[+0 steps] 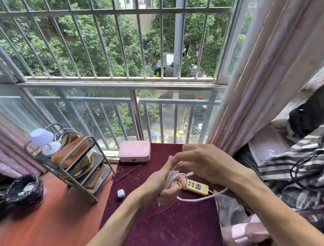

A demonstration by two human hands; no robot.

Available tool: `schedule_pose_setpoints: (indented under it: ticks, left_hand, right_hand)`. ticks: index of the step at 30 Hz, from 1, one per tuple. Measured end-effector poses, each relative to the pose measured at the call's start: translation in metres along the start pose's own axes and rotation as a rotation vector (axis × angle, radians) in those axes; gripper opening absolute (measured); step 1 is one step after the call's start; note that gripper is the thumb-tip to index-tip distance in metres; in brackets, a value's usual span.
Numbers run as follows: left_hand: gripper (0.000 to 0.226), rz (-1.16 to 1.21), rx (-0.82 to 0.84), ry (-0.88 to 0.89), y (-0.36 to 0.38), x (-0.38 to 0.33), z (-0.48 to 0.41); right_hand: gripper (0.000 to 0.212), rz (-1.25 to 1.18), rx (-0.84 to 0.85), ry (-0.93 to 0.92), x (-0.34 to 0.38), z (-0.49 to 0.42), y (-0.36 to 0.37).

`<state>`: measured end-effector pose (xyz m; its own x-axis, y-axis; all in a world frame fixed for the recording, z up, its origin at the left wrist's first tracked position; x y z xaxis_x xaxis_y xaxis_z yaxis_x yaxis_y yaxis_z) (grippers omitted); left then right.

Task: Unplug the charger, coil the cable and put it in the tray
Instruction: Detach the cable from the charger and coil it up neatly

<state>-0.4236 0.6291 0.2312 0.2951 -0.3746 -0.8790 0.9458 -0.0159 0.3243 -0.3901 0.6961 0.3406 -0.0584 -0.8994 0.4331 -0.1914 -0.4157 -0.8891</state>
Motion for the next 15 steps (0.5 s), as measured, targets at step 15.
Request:
schedule_pose_setpoints:
  ticks: [15]
  left_hand:
    - [0.026,0.226,0.123,0.191,0.044,-0.023,0.016]
  right_hand:
    - [0.020,-0.059,-0.574,0.201,-0.046,-0.001,0.053]
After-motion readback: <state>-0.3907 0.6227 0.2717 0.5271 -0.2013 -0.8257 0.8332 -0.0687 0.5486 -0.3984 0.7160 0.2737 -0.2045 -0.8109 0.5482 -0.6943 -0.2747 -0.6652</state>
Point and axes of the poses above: each hand's wrist, its own z-axis away from the middle knuckle, its own y-axis out of the palm, x = y × z, the point moved 9 cm from there along -z, towards the middle knuckle, and after that the axes turned 4 degrees about -z, right-handed, at the moved point
